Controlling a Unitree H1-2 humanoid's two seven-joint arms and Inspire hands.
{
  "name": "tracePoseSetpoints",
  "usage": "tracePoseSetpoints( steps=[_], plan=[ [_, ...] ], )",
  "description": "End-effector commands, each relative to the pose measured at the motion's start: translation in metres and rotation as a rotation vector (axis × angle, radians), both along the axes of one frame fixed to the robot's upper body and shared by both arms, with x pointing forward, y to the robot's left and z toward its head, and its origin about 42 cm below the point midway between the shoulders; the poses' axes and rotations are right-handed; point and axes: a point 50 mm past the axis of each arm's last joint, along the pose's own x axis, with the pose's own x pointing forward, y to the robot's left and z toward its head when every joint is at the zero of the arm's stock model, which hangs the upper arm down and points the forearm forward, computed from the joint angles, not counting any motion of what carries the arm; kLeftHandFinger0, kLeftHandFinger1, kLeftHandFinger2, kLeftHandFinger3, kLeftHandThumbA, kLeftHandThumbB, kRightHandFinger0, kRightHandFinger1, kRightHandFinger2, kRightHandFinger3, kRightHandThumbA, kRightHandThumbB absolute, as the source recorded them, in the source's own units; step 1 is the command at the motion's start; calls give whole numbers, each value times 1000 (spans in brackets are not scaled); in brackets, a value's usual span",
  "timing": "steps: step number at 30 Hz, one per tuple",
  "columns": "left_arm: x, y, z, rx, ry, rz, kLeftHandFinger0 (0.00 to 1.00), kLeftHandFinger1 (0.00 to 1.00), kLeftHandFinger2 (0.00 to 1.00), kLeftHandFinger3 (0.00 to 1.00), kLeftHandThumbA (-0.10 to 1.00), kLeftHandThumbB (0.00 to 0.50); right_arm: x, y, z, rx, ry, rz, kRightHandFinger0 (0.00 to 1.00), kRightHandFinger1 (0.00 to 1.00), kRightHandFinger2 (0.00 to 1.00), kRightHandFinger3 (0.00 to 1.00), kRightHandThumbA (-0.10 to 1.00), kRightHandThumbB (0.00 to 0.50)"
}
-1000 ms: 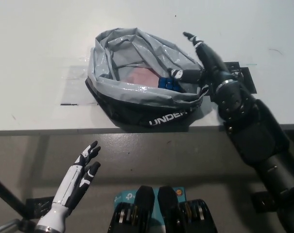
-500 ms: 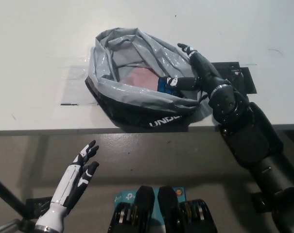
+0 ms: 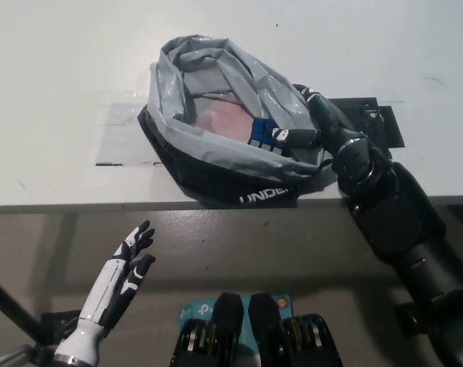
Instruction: Use the right hand to pick up a rubix's cube and place it into a plastic bag and lift the bag
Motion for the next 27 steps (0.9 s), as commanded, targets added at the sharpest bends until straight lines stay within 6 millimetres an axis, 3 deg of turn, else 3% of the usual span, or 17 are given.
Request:
tracePoseSetpoints(
  steps=[1, 2, 3, 4, 5, 6, 7, 8, 9, 11, 14, 18, 26, 27],
  plan=[
    [5, 4, 14, 21, -80, -6, 843, 931, 1000, 1000, 957, 86, 12, -5, 33, 7, -89, -82, 1000, 1000, 1000, 1000, 651, 493],
    [5, 4, 14, 21, -81, -6, 843, 929, 1000, 1000, 956, 85, 12, -5, 33, 10, -96, -89, 1000, 1000, 1000, 1000, 644, 493],
    [5, 4, 14, 21, -82, -5, 839, 921, 1000, 1000, 955, 82, 12, -6, 33, 15, -113, -100, 863, 1000, 1000, 1000, 602, 453],
    [5, 3, 15, 25, -83, -5, 838, 918, 1000, 1000, 955, 81, 14, -8, 34, 30, -146, -120, 511, 663, 814, 1000, 556, 452],
    [6, 3, 15, 26, -86, -6, 838, 917, 1000, 1000, 955, 80, 15, -9, 35, 47, -158, -131, 388, 516, 657, 860, 518, 444],
    [7, 3, 16, 27, -90, -8, 838, 915, 1000, 1000, 954, 80, 17, -10, 36, 89, -170, -150, 206, 329, 475, 600, 442, 434],
    [7, 3, 16, 28, -89, -8, 840, 911, 1000, 1000, 953, 85, 17, -10, 37, 135, -170, -162, 74, 261, 401, 456, 351, 409],
    [8, 3, 16, 29, -87, -8, 841, 910, 1000, 1000, 952, 85, 17, -10, 39, 183, -168, -176, 39, 273, 431, 428, 329, 401],
    [8, 3, 17, 28, -86, -7, 841, 908, 1000, 1000, 951, 86, 17, -11, 40, 216, -174, -180, 37, 309, 463, 379, 261, 366],
    [9, 3, 17, 29, -87, -6, 831, 897, 1000, 1000, 946, 91, 17, -12, 45, 284, -188, -193, 68, 409, 606, 430, 202, 322],
    [8, 3, 16, 32, -88, -7, 834, 892, 1000, 1000, 942, 89, 14, -13, 51, 373, -196, -187, 91, 471, 684, 456, 201, 315],
    [9, 4, 15, 28, -92, -12, 839, 880, 1000, 1000, 924, 82, 12, -15, 57, 410, -210, -179, 138, 470, 631, 403, 203, 323],
    [10, 3, 17, 20, -91, -7, 827, 831, 930, 1000, 896, 84, 9, -17, 65, 473, -234, -148, 84, 363, 521, 327, 178, 323],
    [11, 3, 18, 22, -89, -7, 834, 831, 926, 1000, 902, 86, 9, -16, 67, 477, -240, -144, 121, 400, 545, 330, 177, 326]
  ],
)
